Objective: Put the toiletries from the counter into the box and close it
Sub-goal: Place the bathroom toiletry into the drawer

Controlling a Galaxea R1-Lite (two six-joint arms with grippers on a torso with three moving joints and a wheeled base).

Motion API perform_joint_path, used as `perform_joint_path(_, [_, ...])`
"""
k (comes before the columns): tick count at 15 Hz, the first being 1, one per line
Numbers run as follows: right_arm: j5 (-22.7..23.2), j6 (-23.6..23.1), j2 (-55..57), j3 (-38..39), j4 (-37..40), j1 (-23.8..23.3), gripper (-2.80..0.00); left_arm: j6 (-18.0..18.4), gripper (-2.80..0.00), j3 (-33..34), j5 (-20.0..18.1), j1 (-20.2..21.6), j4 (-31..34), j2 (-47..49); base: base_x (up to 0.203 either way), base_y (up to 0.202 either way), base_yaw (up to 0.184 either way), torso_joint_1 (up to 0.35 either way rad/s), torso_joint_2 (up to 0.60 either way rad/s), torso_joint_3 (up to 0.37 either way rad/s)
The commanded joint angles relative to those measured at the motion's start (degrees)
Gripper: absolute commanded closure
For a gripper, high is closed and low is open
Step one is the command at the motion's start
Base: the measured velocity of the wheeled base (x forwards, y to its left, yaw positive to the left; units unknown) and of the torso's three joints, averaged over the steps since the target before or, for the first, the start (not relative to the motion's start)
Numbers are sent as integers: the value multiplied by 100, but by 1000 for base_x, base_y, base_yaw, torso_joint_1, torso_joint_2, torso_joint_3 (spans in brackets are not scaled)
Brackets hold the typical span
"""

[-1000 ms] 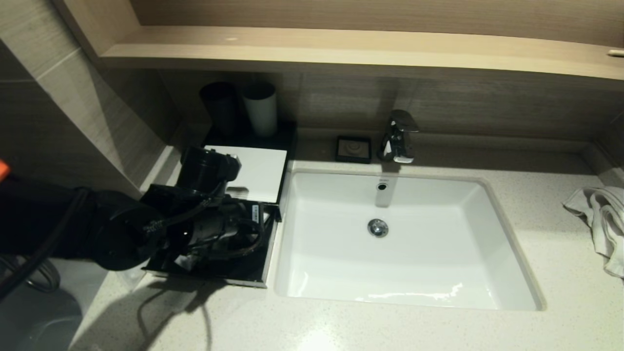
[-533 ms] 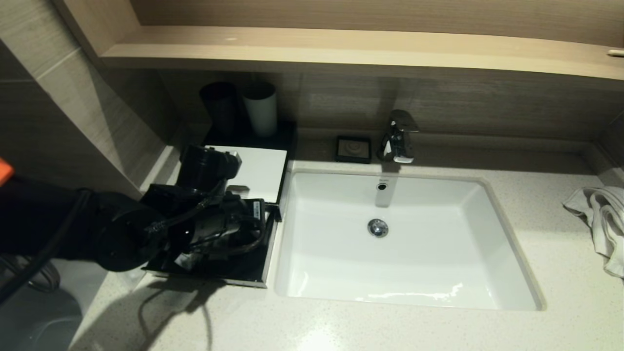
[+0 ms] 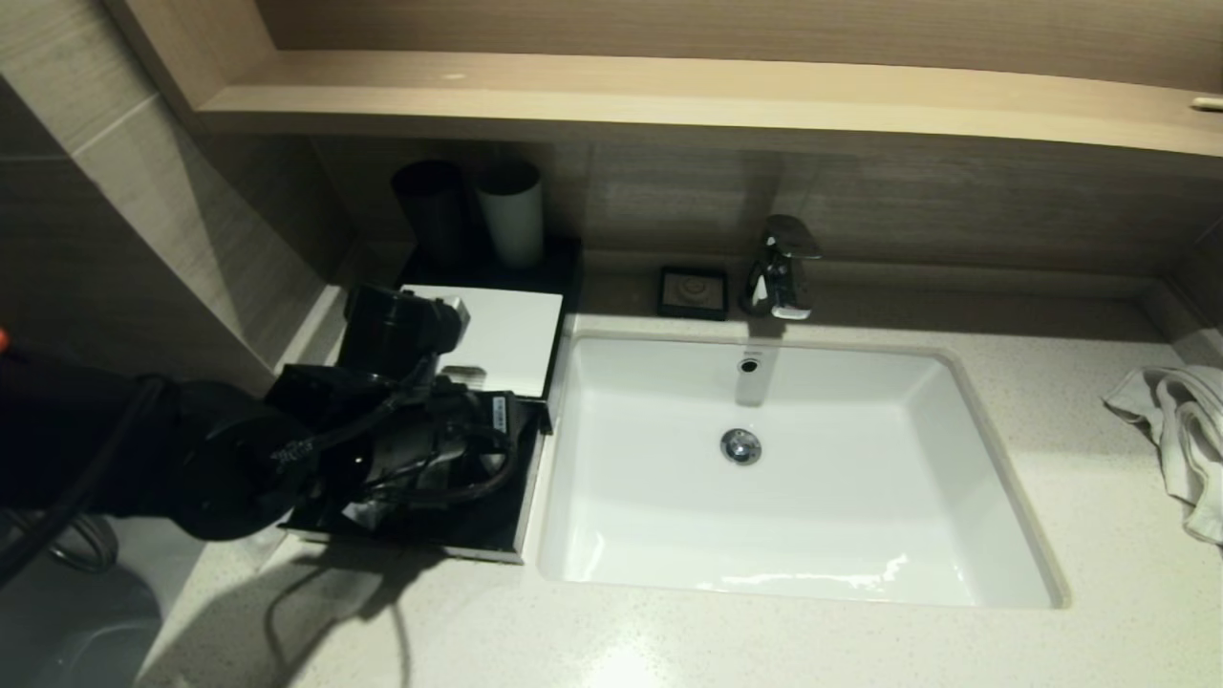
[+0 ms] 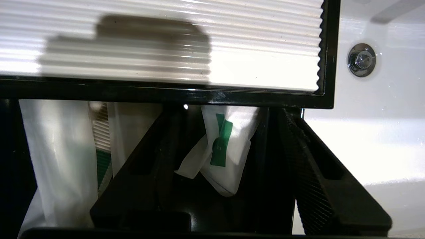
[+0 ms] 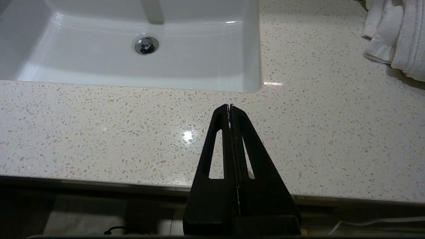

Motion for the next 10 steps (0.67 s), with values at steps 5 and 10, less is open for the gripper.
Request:
perform_joint_path(5, [-1, -4, 0, 0, -1, 2, 0, -3, -280, 476, 9, -8, 55, -729, 0, 0, 0, 0, 0, 0])
perform_joint_path(10, [-1, -4, 0, 0, -1, 1, 0, -10, -280, 940, 33, -3, 56, -1303, 0, 0, 0, 0, 0, 0])
